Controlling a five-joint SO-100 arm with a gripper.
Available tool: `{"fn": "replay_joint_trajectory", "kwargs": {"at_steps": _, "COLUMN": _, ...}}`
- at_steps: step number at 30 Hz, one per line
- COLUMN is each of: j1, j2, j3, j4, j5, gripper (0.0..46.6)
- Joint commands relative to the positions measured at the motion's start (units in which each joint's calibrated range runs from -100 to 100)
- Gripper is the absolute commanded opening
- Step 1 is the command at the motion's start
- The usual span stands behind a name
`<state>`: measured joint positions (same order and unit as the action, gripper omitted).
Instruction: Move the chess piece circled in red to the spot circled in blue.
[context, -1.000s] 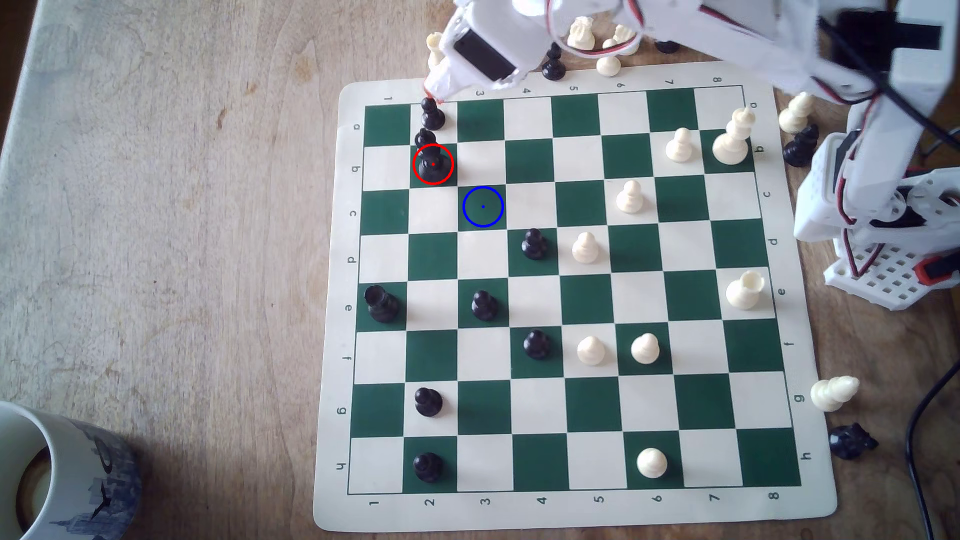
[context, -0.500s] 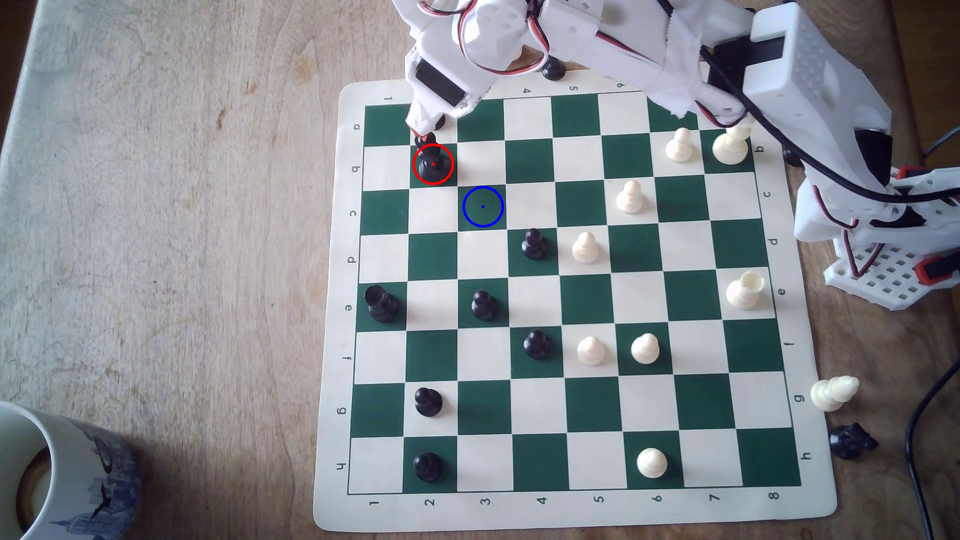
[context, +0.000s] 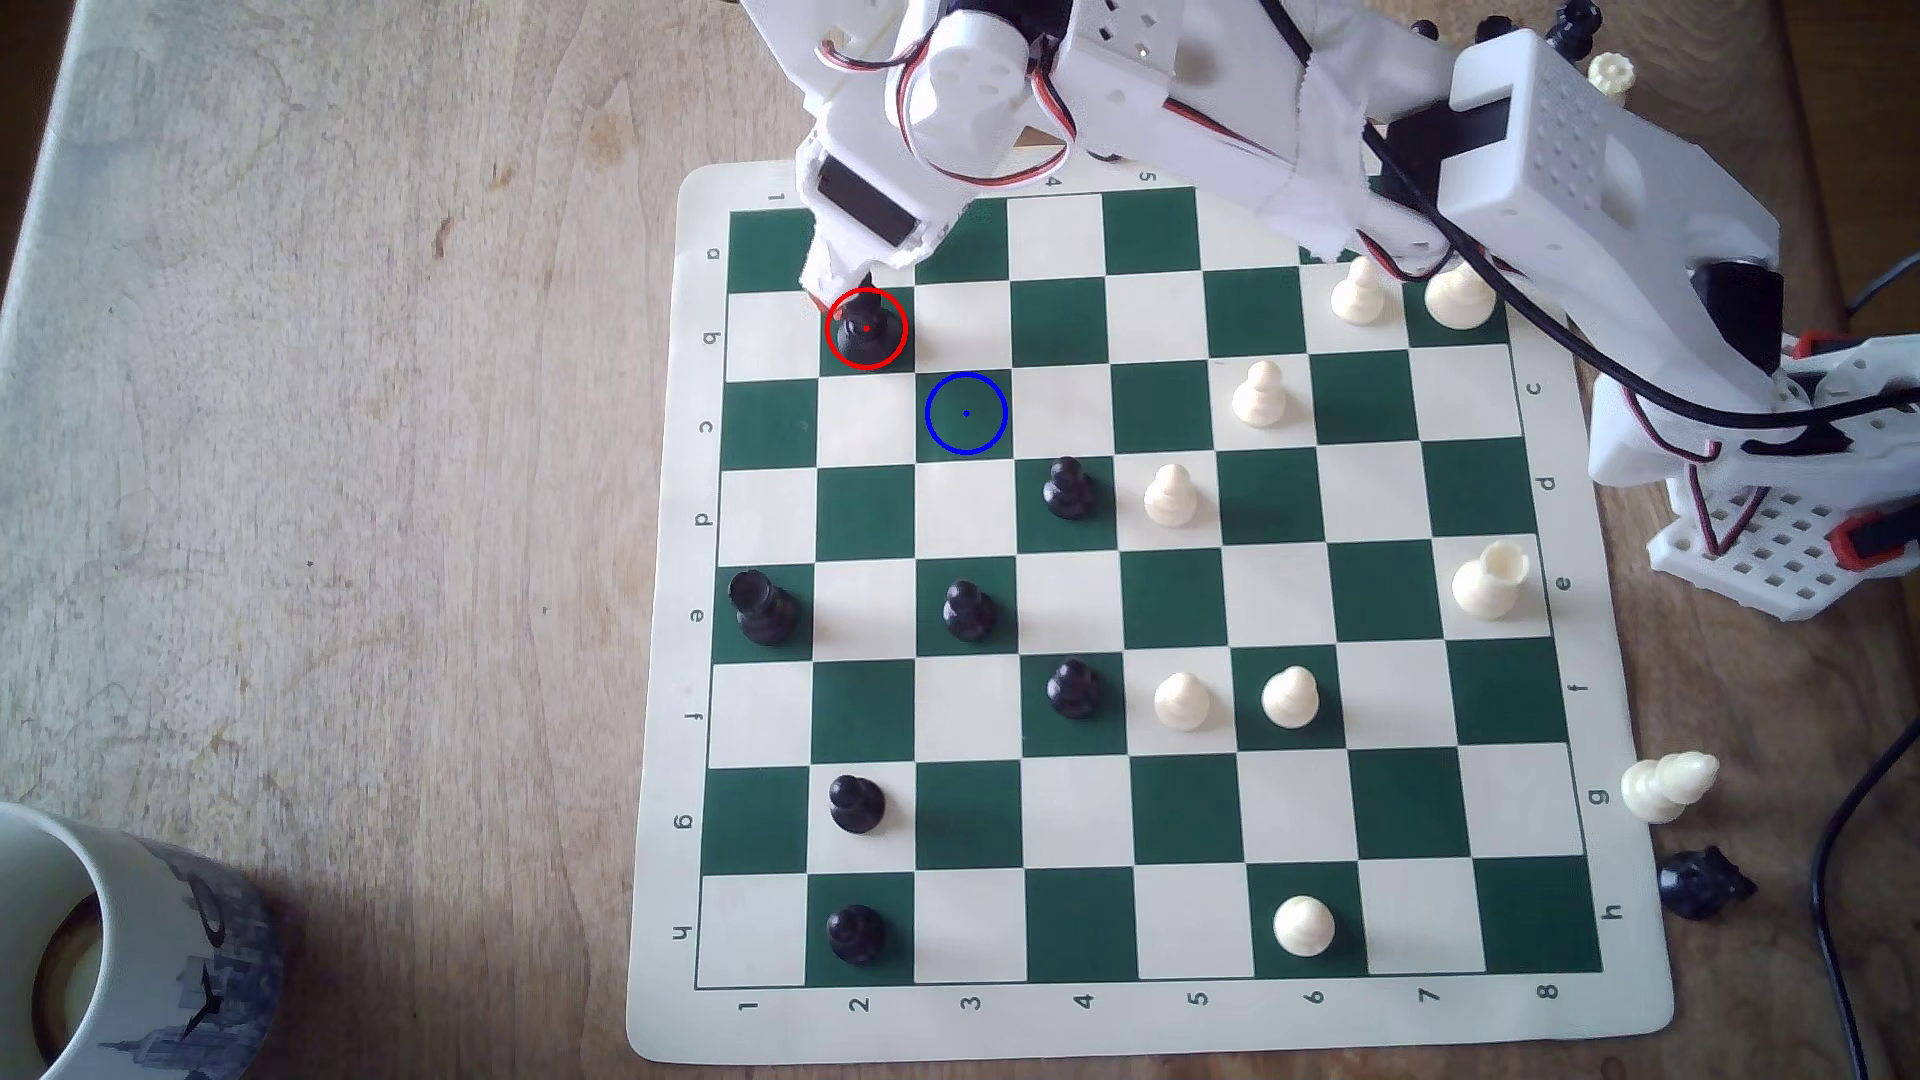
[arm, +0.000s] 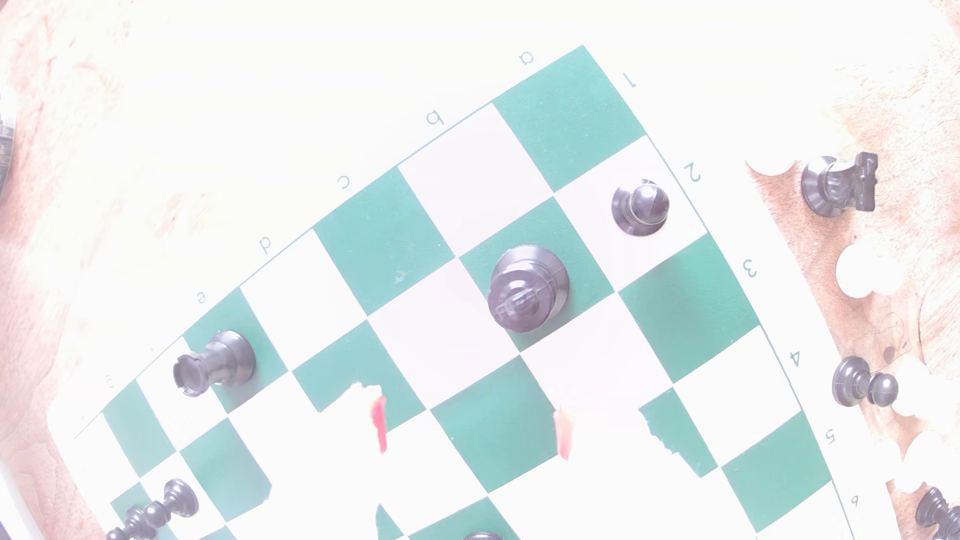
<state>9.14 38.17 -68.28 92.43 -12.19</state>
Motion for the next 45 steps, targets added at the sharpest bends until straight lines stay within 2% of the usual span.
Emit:
{"fn": "replay_joint_trajectory", "kwargs": {"at_steps": 1, "j1": 0.7, "j2": -7.9, "j3": 10.4, "j4": -6.7, "j5": 0.1, "gripper": 18.1}}
{"fn": "replay_joint_trajectory", "kwargs": {"at_steps": 28, "j1": 0.2, "j2": -10.2, "j3": 27.8, "j4": -21.2, "j5": 0.6, "gripper": 18.6}}
{"fn": "replay_joint_trajectory", "kwargs": {"at_steps": 45, "j1": 0.1, "j2": -13.0, "j3": 28.0, "j4": -24.6, "j5": 1.2, "gripper": 17.9}}
